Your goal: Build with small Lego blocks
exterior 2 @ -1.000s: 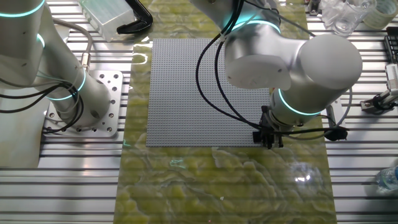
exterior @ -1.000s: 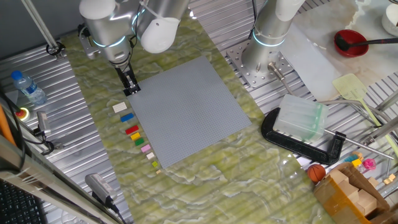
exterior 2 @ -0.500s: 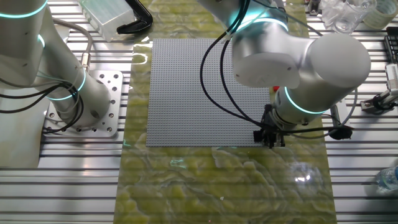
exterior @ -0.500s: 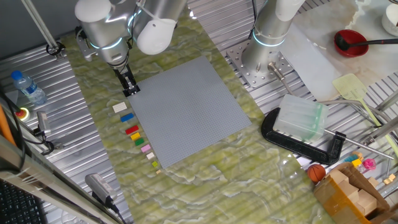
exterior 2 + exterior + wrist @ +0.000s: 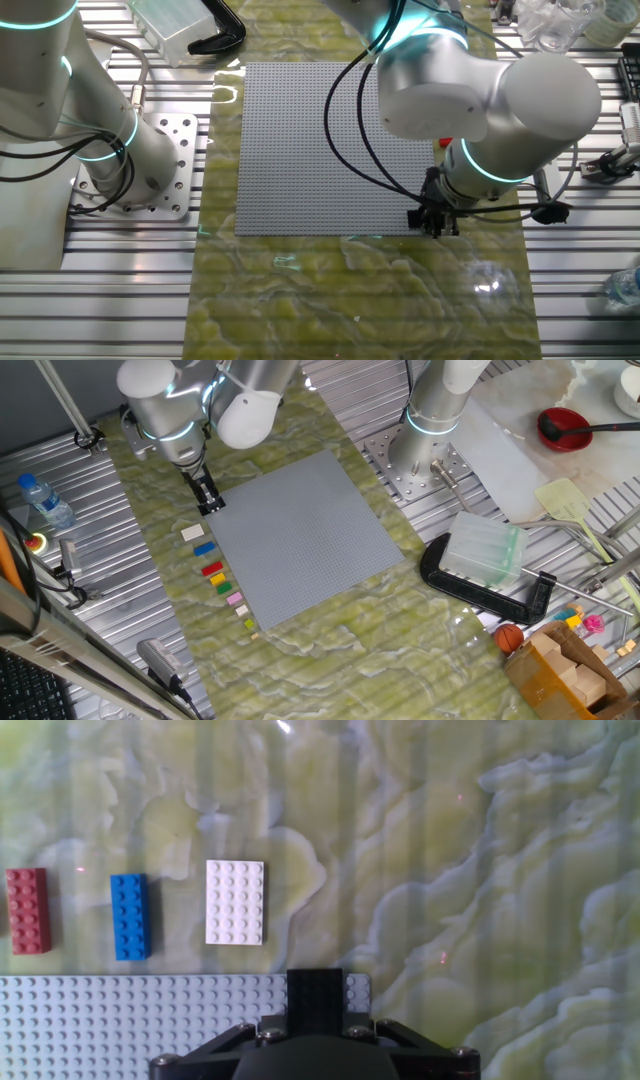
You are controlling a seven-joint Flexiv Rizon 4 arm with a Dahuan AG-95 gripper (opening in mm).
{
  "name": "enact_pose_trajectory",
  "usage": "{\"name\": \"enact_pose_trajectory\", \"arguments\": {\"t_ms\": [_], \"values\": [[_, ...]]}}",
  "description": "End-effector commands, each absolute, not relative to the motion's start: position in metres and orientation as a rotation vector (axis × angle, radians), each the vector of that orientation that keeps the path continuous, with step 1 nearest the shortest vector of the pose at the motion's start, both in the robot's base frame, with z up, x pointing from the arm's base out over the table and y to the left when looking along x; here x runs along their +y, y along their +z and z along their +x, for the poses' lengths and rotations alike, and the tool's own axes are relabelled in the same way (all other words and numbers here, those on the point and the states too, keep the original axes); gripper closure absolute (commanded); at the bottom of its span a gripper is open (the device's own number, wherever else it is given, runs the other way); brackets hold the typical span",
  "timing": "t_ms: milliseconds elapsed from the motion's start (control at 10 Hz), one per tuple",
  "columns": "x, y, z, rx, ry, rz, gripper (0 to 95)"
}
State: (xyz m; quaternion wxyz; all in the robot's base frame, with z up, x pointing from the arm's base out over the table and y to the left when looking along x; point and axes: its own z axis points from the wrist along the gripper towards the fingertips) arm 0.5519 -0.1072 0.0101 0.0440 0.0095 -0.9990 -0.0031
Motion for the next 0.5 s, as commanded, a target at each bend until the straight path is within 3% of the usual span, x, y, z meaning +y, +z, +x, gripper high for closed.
{"name": "enact_pose_trajectory", "arguments": {"t_ms": [100, 500], "values": [[-0.1070, 0.0006, 0.5510, -3.049, -0.013, 0.028, 95.0], [-0.1071, 0.0011, 0.5506, -3.039, -0.013, 0.028, 95.0]]}}
